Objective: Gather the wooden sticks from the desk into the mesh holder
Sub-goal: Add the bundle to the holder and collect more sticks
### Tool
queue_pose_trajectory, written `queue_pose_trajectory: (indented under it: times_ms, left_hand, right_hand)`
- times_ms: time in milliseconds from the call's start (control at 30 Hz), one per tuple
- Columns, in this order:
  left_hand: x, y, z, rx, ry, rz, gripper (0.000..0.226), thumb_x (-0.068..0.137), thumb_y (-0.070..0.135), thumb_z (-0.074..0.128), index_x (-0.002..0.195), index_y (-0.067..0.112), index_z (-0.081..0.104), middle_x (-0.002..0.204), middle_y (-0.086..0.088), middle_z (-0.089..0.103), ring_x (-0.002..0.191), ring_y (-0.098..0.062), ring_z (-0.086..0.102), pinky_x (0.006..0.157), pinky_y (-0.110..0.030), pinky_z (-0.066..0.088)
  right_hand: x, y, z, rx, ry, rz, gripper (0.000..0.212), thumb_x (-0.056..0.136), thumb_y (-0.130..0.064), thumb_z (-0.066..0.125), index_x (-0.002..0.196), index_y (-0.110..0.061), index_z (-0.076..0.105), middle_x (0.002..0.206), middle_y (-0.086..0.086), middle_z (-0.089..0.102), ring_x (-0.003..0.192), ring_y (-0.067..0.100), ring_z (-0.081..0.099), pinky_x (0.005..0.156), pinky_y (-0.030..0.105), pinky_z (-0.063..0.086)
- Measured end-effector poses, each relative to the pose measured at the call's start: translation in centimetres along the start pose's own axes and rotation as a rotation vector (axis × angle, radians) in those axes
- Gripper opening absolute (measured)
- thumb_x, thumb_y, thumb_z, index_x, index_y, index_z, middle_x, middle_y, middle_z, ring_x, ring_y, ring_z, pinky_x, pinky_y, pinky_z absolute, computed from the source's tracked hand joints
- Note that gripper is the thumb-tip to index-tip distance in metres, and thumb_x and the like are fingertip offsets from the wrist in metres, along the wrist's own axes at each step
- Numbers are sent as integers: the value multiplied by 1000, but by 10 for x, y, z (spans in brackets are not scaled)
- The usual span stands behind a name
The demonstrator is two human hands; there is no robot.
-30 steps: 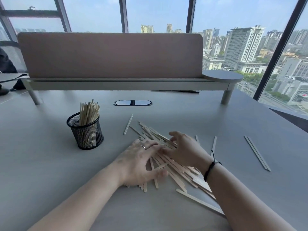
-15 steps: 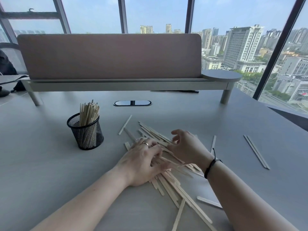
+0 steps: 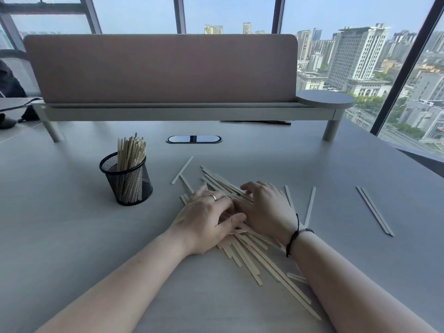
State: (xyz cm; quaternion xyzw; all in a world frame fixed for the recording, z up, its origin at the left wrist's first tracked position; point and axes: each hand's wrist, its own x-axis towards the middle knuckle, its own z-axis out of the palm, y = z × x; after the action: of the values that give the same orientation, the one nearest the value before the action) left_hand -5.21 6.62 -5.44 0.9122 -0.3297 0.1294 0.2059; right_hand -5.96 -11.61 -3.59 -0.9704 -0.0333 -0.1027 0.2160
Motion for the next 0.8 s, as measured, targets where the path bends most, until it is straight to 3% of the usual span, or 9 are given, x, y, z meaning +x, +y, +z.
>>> queue_pose_trajectory:
  times_ms: [100, 200, 300, 367, 433, 567, 800]
  left_hand:
    - [-4, -4, 1, -86, 12, 17, 51, 96, 67, 41, 95, 25, 69, 102, 18, 65, 104, -10, 64, 120, -51, 26]
    - [-9, -8, -4, -170, -49, 44, 68, 90, 79, 37, 114, 27, 74, 126, 13, 68, 125, -3, 57, 122, -47, 25]
    - [-15, -7, -13, -109, -198, 59, 92, 72, 94, 41, 138, 33, 60, 147, 15, 50, 140, -5, 38, 122, -31, 22]
    - [-17, -4, -13, -53, -268, 62, 106, 59, 96, 55, 145, 36, 51, 150, 18, 40, 143, -4, 30, 121, -25, 21]
    - [-15, -1, -13, -134, -249, 60, 102, 54, 87, 70, 140, 34, 57, 141, 18, 45, 137, -1, 37, 117, -21, 28]
    - [-8, 2, -7, -243, -156, 92, 67, 60, 66, 86, 110, 24, 71, 115, 12, 57, 112, -4, 55, 99, -21, 43]
    - [1, 6, 1, -234, -86, 169, 55, 64, 63, 84, 91, 20, 62, 97, 34, 43, 90, -6, 49, 82, -15, 36]
  right_hand:
    - [0, -1, 0, 24, -9, 6, 57, 87, -63, 54, 131, -26, 58, 124, -3, 63, 122, 22, 52, 99, 39, 42]
    - [1, 2, 0, 47, -24, 20, 58, 86, -63, 56, 131, -26, 57, 126, -3, 63, 123, 21, 53, 101, 38, 42]
    - [2, 3, 1, 47, -23, 29, 60, 84, -64, 58, 132, -26, 56, 125, -4, 63, 122, 20, 54, 101, 36, 43]
    - [2, 4, 2, 35, -12, 41, 61, 83, -64, 59, 131, -25, 57, 126, -3, 63, 122, 21, 54, 101, 36, 43]
    - [3, 4, 2, 9, 1, 62, 63, 82, -66, 59, 129, -24, 59, 126, -3, 63, 123, 22, 54, 100, 35, 42]
    - [4, 4, 3, -5, 30, 94, 64, 81, -68, 58, 125, -22, 63, 124, 0, 64, 121, 24, 55, 98, 35, 43]
    - [5, 3, 6, 52, 25, 126, 58, 85, -62, 59, 126, -22, 63, 125, 2, 61, 123, 26, 52, 103, 40, 41]
